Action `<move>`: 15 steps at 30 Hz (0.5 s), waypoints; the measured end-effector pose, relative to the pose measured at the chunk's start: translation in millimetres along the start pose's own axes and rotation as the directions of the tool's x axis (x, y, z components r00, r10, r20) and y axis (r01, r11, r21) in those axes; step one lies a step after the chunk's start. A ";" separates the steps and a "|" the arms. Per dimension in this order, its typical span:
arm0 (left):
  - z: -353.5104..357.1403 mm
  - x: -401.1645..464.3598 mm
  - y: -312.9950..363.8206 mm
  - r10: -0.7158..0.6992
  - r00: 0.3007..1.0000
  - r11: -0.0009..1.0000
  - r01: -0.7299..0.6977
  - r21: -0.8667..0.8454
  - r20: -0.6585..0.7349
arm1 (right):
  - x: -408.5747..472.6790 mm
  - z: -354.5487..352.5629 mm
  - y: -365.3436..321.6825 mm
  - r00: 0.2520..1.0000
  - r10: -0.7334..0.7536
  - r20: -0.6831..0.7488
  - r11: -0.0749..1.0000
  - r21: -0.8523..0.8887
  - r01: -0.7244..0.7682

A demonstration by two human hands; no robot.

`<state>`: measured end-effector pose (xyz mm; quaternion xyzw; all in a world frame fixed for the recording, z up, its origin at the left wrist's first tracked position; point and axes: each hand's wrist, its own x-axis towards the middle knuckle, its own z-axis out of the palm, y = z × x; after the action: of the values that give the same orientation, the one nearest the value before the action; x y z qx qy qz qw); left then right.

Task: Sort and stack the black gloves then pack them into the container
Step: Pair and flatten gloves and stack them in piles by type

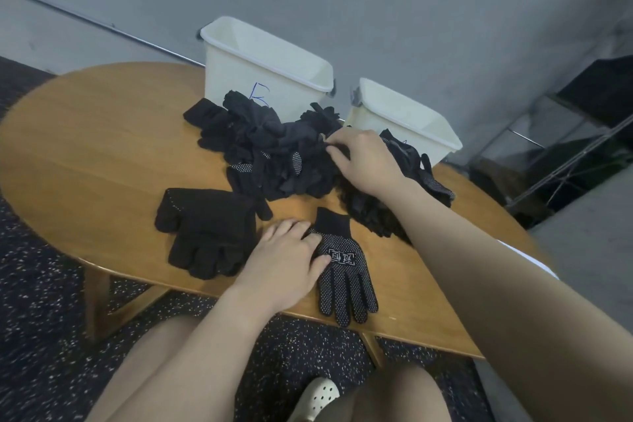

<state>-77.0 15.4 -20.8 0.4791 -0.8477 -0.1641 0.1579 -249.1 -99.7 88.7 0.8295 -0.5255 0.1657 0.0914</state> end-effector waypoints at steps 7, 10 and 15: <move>-3.9 2.0 0.5 -0.006 1.000 1.000 0.006 -0.024 0.022 | 12.7 -32.0 11.9 0.957 0.289 -0.034 0.926 0.264 -0.270; -3.6 1.9 1.5 -0.013 1.000 1.000 0.013 -0.020 0.019 | 17.2 -49.1 13.4 0.936 0.342 -0.083 0.908 0.287 -0.306; -2.7 1.7 3.0 -0.019 1.000 1.000 0.019 -0.014 0.001 | 21.5 -77.1 16.8 0.900 0.423 -0.104 0.843 0.411 -0.348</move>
<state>-79.0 15.1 -16.9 0.4859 -0.8420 -0.1717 0.1595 -269.6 -100.0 167.9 0.6881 -0.6281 0.3586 -0.0576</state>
